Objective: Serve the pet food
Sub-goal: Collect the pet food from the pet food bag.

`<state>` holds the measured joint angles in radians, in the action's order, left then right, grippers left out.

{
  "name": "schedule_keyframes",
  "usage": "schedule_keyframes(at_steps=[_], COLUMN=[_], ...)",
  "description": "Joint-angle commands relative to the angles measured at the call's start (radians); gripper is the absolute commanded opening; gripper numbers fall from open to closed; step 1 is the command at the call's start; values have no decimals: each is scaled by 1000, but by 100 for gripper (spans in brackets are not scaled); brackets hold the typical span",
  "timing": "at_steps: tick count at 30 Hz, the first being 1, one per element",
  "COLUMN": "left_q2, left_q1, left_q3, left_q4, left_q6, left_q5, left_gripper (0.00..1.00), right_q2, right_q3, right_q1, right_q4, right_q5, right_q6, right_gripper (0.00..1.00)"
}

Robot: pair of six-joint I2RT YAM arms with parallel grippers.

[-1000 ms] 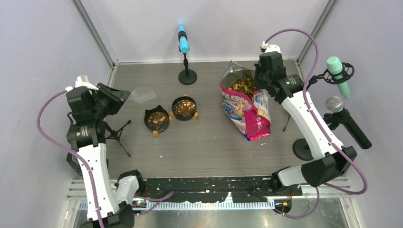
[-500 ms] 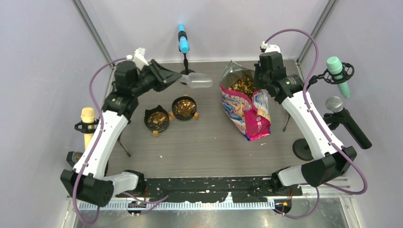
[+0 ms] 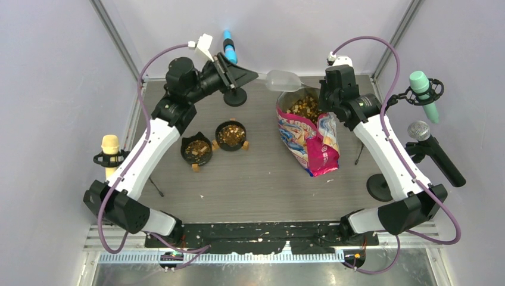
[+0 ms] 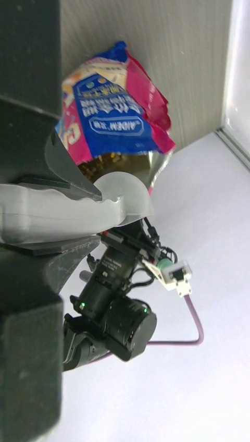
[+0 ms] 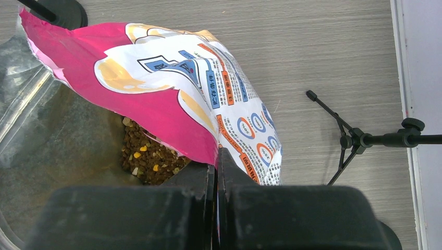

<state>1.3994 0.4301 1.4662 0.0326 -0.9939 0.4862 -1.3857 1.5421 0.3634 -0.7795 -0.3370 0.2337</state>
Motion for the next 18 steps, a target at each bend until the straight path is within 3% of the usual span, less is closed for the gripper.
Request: schedule_keyframes(at_steps=[1,10,18], left_q2=[43,168,248], left_q1=[71,199,234], left_q3=[134,387,439], left_q4=[44,515,541], left_q6=[131,500,541], left_q5=[-13,-145,-177], left_gripper=[0,0,0], right_q2=[61,68,68], right_q3=[12,4,-5], right_q1=[0,0,0], right_q4=[-8,-9,-8], right_q5=[-35,-44,-42], right_q6=[-13,-14,-11], right_gripper=[5,5,5])
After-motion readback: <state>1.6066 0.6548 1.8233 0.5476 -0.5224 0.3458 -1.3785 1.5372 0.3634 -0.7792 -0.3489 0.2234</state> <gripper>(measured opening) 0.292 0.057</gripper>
